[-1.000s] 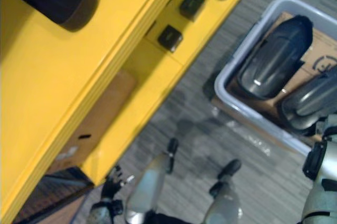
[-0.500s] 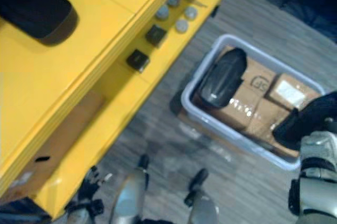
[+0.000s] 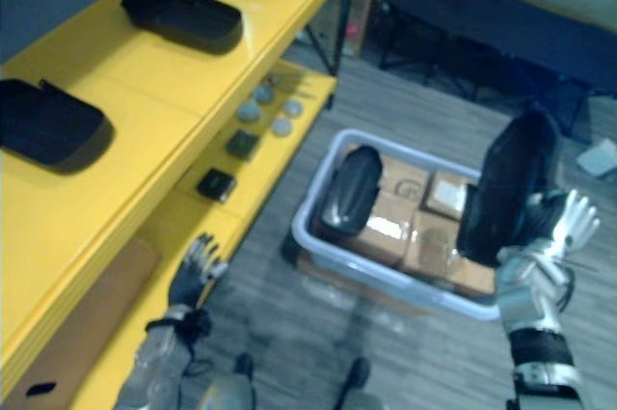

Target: Walk over and take plastic housings, then place them on the shelf

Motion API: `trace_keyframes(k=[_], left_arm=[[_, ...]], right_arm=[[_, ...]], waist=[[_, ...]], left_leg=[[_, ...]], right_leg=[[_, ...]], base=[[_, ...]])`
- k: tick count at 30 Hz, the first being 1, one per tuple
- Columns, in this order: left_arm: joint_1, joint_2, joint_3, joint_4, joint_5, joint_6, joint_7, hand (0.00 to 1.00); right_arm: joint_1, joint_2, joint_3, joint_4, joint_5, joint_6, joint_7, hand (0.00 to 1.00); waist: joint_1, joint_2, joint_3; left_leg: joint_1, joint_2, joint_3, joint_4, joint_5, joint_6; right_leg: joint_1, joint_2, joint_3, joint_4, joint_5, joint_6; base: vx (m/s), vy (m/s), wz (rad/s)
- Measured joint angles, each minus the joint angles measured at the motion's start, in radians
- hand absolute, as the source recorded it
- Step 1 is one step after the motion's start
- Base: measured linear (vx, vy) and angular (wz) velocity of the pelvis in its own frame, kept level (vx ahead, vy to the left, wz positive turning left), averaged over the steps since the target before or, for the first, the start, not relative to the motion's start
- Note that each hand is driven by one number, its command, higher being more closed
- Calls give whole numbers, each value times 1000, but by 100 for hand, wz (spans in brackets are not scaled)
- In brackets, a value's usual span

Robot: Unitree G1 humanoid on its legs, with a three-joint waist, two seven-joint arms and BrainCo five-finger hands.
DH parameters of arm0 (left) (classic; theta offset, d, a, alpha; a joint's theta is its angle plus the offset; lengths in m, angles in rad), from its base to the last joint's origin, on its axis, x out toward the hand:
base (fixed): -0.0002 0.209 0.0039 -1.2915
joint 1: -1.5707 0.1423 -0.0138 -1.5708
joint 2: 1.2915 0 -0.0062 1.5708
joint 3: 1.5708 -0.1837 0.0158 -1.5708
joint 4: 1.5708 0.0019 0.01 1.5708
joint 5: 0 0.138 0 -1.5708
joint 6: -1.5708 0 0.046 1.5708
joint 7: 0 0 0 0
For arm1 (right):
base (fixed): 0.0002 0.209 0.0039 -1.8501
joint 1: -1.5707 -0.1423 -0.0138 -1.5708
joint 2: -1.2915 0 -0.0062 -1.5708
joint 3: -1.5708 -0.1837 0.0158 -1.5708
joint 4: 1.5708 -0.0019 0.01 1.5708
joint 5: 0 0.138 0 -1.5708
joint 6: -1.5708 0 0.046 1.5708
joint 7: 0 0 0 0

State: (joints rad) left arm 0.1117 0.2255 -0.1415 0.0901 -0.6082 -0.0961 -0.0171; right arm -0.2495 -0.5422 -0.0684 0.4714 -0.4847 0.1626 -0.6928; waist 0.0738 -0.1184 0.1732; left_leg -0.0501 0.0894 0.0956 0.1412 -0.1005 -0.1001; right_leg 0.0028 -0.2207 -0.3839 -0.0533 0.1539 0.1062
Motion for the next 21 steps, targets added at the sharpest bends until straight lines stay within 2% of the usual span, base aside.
trace_keyframes(k=[1,3,4,6,7,9,11,14,19,21], left_arm=[[-5,0,0,1,-22,15,-6,0],[-21,0,-2,2,-99,98,-37,0],[-26,0,-7,6,-110,119,-41,0],[-55,1,-40,49,-172,230,-62,0],[-63,1,-47,71,-178,254,-75,0],[-89,0,-113,155,-179,335,-88,0],[-119,0,-165,214,-181,380,-100,0],[-192,-36,-209,324,-204,430,-99,0],[-284,-48,-263,383,-225,434,-68,0],[-364,-55,-273,430,-265,431,-40,0]], right_arm=[[0,6,5,0,-6,-6,0,100],[0,16,13,-8,-42,-28,14,100],[0,16,14,-12,-43,-34,16,100],[-2,16,19,-26,-54,-46,22,100],[-3,16,24,-26,-63,-50,24,100],[-17,16,72,-26,-83,-76,49,100],[-35,17,108,-26,-85,-92,66,100],[-42,18,142,-26,-92,-113,84,100],[-104,34,170,-13,-110,-123,84,100],[-180,35,171,14,-109,-128,79,100]], waist=[[-2,-1,-6],[-4,0,-14],[-4,2,-15],[-6,8,-32],[-7,9,-39],[-19,12,-63],[-33,16,-66],[-36,16,-66],[-59,18,-65],[-60,19,-41]], left_leg=[[1,0,1,0,0,0],[14,2,8,0,0,0],[16,2,8,1,0,0],[18,2,11,3,-1,0],[18,2,11,3,-1,0],[19,2,21,7,0,0],[18,0,25,7,1,-1],[14,0,30,7,3,-2],[-27,2,35,17,8,-2],[-67,5,36,42,9,-2]], right_leg=[[0,0,0,0,0,0],[7,1,4,0,0,1],[11,1,4,0,0,1],[14,1,5,-1,0,2],[14,1,5,-3,1,3],[15,1,12,-20,11,14],[12,2,21,-26,19,9],[-1,2,32,-27,25,2],[-38,2,35,-26,27,-6],[-69,4,38,-26,39,-16]], base=[[-34,8,-6],[-50,-6,-8],[-65,-2,-3],[-69,1,-1],[-63,-4,-7],[-44,-6,-12],[-48,2,-11],[-56,1,-12],[-66,-7,-2],[-78,-9,-3]])
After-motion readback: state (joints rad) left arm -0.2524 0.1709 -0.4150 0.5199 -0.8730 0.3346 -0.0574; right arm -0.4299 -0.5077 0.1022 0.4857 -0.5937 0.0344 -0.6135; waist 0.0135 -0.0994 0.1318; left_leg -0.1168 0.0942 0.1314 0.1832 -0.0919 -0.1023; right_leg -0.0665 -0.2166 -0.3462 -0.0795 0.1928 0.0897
